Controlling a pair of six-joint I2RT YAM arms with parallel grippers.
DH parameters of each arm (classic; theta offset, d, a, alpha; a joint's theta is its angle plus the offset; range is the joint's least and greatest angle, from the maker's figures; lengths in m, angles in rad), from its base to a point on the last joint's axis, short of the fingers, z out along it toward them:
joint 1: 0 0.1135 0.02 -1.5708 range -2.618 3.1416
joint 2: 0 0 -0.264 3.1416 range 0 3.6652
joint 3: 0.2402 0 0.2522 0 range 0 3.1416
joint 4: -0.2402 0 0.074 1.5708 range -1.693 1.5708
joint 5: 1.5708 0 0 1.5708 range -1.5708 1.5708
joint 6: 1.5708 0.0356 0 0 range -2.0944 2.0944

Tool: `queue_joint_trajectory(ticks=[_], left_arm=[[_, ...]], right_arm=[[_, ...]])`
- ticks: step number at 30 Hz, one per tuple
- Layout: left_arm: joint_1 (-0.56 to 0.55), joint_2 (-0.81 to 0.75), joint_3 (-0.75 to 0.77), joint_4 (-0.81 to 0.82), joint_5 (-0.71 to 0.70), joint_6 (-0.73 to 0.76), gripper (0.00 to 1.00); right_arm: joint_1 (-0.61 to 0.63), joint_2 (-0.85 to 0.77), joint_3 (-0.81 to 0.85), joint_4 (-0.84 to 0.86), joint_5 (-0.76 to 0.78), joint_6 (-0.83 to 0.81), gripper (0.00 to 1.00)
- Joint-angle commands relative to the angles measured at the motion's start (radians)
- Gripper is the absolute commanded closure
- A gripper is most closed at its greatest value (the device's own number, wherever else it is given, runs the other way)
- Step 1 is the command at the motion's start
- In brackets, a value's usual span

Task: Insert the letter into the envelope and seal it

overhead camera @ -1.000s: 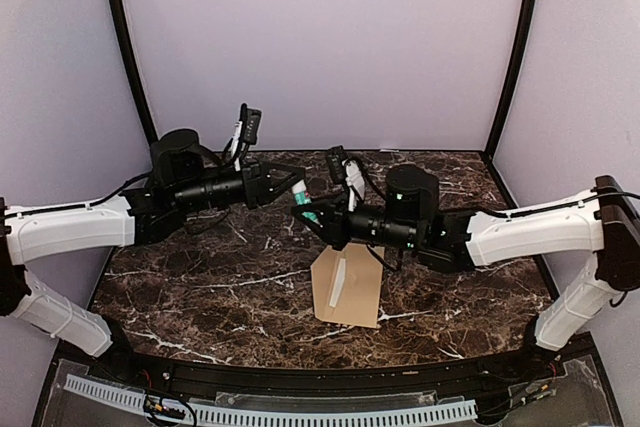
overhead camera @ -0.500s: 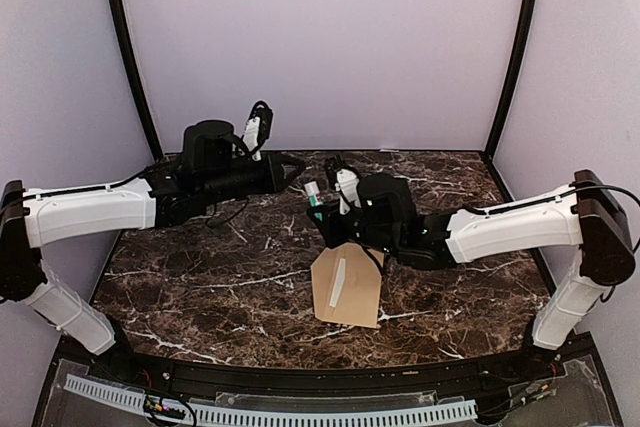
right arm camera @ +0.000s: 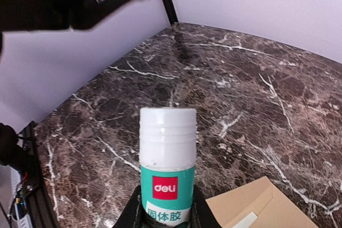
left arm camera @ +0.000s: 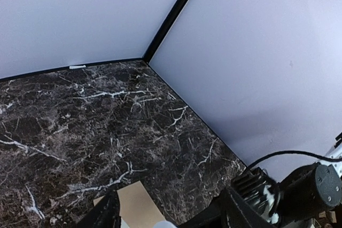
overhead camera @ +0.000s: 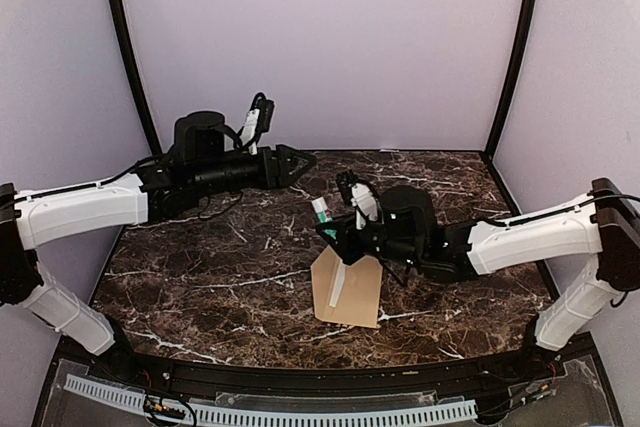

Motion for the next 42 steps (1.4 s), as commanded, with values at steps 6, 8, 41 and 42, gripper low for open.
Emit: queue_joint_trajectory(ticks=[6,8,41,42], left_arm=[[0.004,-0.050,-0.144,0.226,0.374,0.041,0.31],[0.002,-0.035,-0.147,0.267,0.432,0.032,0.32],[-0.011,0.034,0.123,-0.122,-0.090,-0.041,0.98],[-0.007,0.039,0.133,-0.129,-0.102,-0.049,0.98]], right_arm=[[0.004,-0.147,-0.041,0.204,-0.330,0.006,1.00],[0.005,-0.154,-0.037,0.207,-0.351,0.012,1.00],[0.017,-0.106,-0.098,0.093,-0.008,0.014,1.00],[0.017,-0.103,-0.101,0.093,-0.010,0.017,1.00]])
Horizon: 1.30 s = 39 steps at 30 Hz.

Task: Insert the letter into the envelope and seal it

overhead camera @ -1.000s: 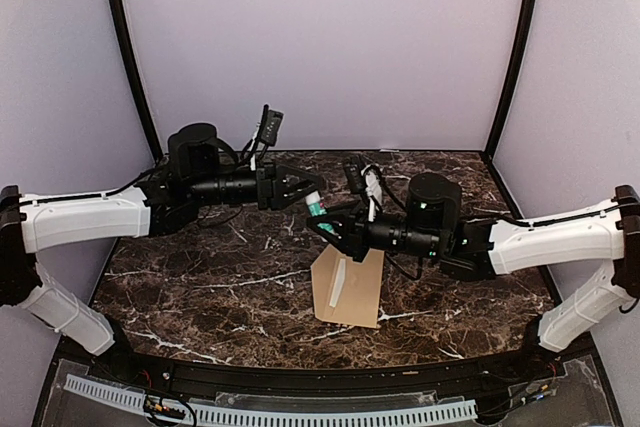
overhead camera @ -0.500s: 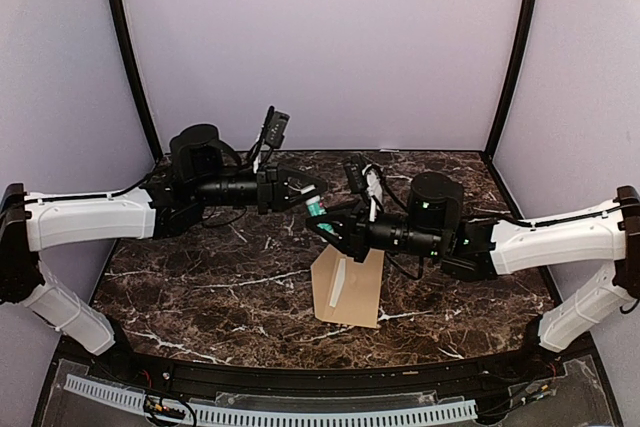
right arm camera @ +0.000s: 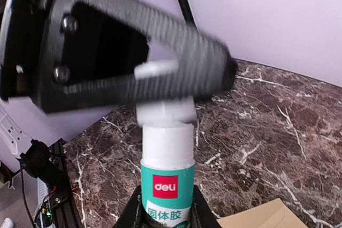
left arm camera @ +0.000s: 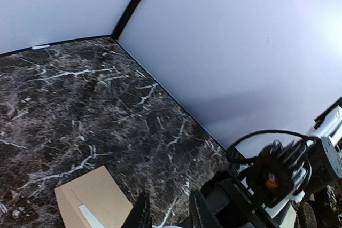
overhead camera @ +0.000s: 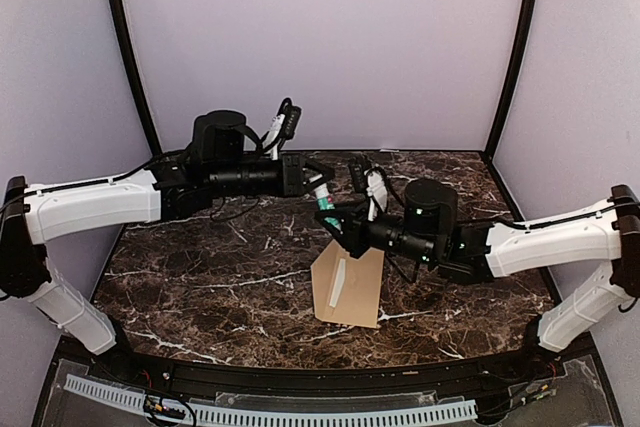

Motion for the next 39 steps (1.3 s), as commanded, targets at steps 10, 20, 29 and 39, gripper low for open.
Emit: queue_joint_trajectory(ticks=[10,20,29,39], left_arm=[[0.071,-0.024,0.130,-0.176,-0.332,0.007,0.95],[0.078,-0.084,-0.228,-0.192,-0.464,-0.033,0.92],[0.078,-0.057,-0.440,-0.125,-0.490,-0.087,0.90],[0.078,0.002,-0.522,-0.067,-0.494,-0.115,0.79]], right_arm=[[0.006,0.019,-0.067,-0.048,0.087,0.020,1.00],[0.007,-0.069,-0.114,0.008,0.010,-0.092,1.00],[0.006,-0.113,-0.150,0.043,0.004,-0.159,1.00],[0.006,-0.141,-0.173,0.025,0.048,-0.167,1.00]])
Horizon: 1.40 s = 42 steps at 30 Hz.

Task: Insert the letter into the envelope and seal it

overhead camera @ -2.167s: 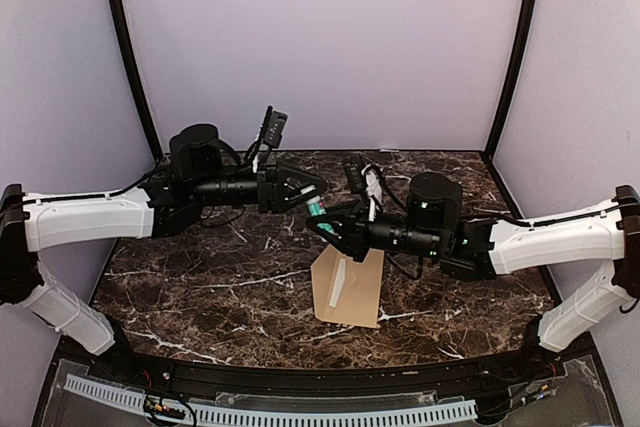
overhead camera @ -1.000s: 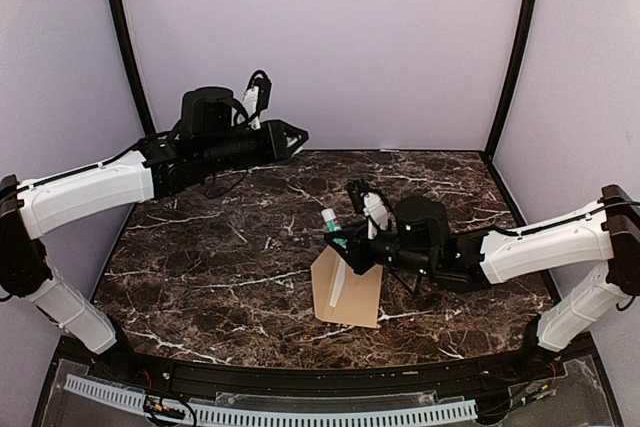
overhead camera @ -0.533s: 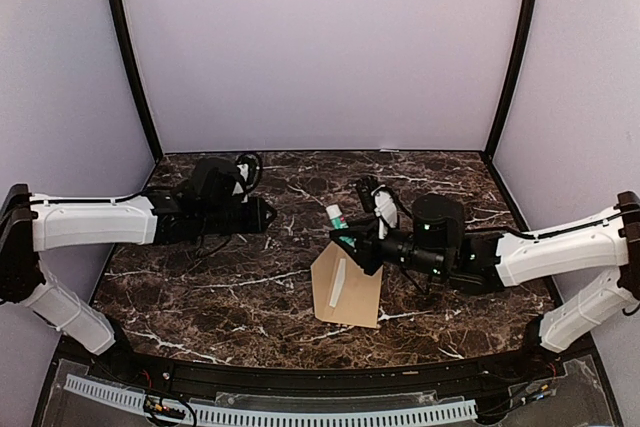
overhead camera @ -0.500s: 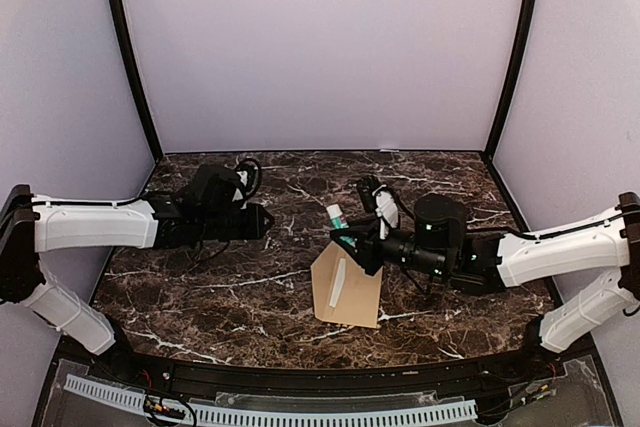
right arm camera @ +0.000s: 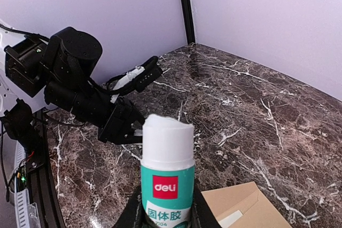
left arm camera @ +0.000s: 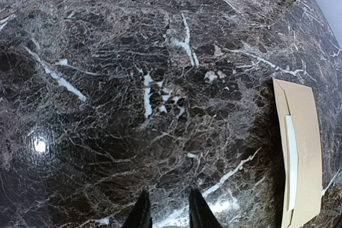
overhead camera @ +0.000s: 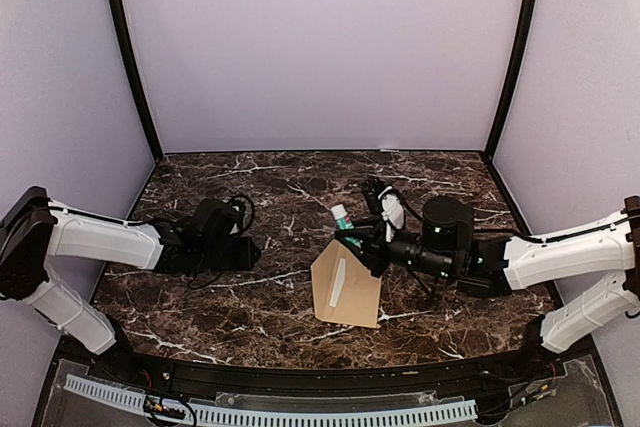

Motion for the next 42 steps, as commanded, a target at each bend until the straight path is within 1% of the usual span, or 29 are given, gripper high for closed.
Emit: queue_joint_trajectory(ticks=[1,5,9,16,18,21,25,29,31,34,36,37,41,42], left_arm=[[0.003,0.039,-0.033,0.041,-0.013,-0.021,0.78],[0.003,0.068,-0.052,0.059,-0.013,-0.028,0.74],[0.002,0.090,-0.065,0.077,-0.011,-0.035,0.67],[0.003,0.100,-0.064,0.083,-0.011,-0.037,0.57],[0.002,0.086,-0.058,0.081,-0.012,-0.022,0.54],[0.001,0.018,-0.042,0.084,-0.008,0.018,0.43],[-0.011,-0.105,-0.020,0.115,0.027,0.102,0.39],[-0.029,-0.222,-0.026,0.206,0.119,0.190,0.37],[-0.044,-0.266,-0.029,0.258,0.210,0.248,0.36],[-0.081,-0.310,-0.021,0.329,0.297,0.308,0.33],[-0.102,-0.317,-0.006,0.387,0.368,0.351,0.32],[-0.105,-0.316,0.000,0.403,0.426,0.369,0.32],[-0.113,-0.291,0.054,0.510,0.607,0.381,0.28],[-0.115,-0.270,0.069,0.528,0.632,0.381,0.27]], right_arm=[[0.004,-0.041,-0.026,0.040,0.035,-0.016,1.00],[0.004,-0.062,-0.044,0.039,0.048,-0.020,1.00],[0.004,-0.076,-0.057,0.034,0.062,-0.027,1.00],[0.004,-0.103,-0.093,0.055,0.072,-0.038,1.00],[0.005,-0.111,-0.109,0.071,0.070,-0.047,1.00],[0.004,-0.127,-0.132,0.110,0.063,-0.075,1.00],[0.003,-0.146,-0.139,0.141,0.040,-0.102,1.00],[0.001,-0.166,-0.140,0.160,0.012,-0.122,1.00],[0.000,-0.178,-0.144,0.175,0.000,-0.121,1.00],[-0.002,-0.190,-0.141,0.201,-0.035,-0.101,1.00],[-0.002,-0.200,-0.126,0.201,-0.067,-0.071,1.00],[-0.001,-0.204,-0.118,0.200,-0.078,-0.053,1.00],[0.000,-0.208,-0.077,0.169,-0.151,0.003,1.00],[0.000,-0.208,-0.067,0.155,-0.155,0.010,1.00]])
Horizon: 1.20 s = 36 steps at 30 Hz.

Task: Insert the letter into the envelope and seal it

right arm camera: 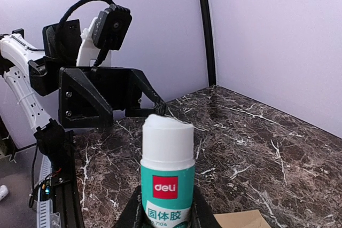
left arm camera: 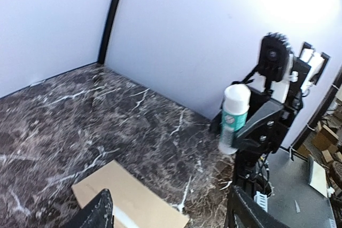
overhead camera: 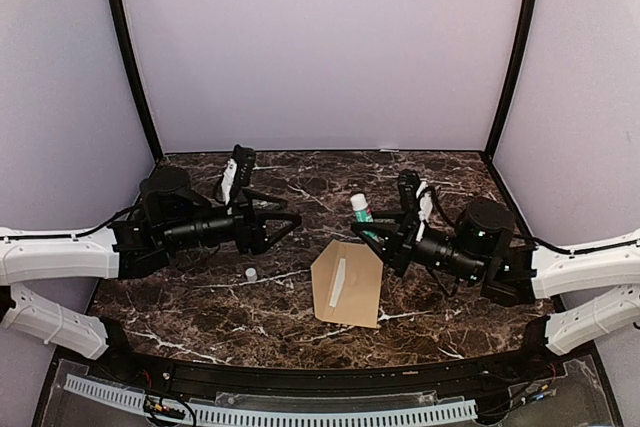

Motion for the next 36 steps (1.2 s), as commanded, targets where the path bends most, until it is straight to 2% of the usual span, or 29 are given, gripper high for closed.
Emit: queue_joint_trajectory(ticks=[1,6,12,16,18,24,31,33,36], left_arm=[[-0.010,0.041,0.107,0.151,0.268,0.059,0.27],[-0.039,0.154,0.226,0.141,0.377,0.078,0.26],[-0.062,0.249,0.334,0.107,0.409,0.101,0.26],[-0.071,0.291,0.376,0.086,0.406,0.110,0.31],[-0.074,0.303,0.391,0.080,0.400,0.109,0.36],[-0.077,0.323,0.422,0.058,0.380,0.108,0.59],[-0.082,0.339,0.429,0.043,0.389,0.108,0.77],[-0.083,0.341,0.430,0.041,0.392,0.106,0.88],[-0.085,0.338,0.431,0.044,0.369,0.092,0.95]], right_arm=[[0.001,-0.019,0.065,0.011,-0.080,0.064,1.00],[0.001,-0.018,0.109,-0.061,-0.095,0.046,1.00],[0.001,-0.003,0.159,-0.154,-0.110,0.021,1.00],[0.002,-0.004,0.174,-0.182,-0.123,0.014,1.00],[0.001,-0.006,0.176,-0.187,-0.128,0.012,1.00],[0.001,-0.010,0.182,-0.200,-0.137,0.004,1.00],[0.001,-0.018,0.189,-0.209,-0.135,-0.003,1.00],[0.001,-0.019,0.191,-0.210,-0.126,-0.004,1.00],[0.002,-0.018,0.195,-0.216,-0.092,-0.001,1.00]])
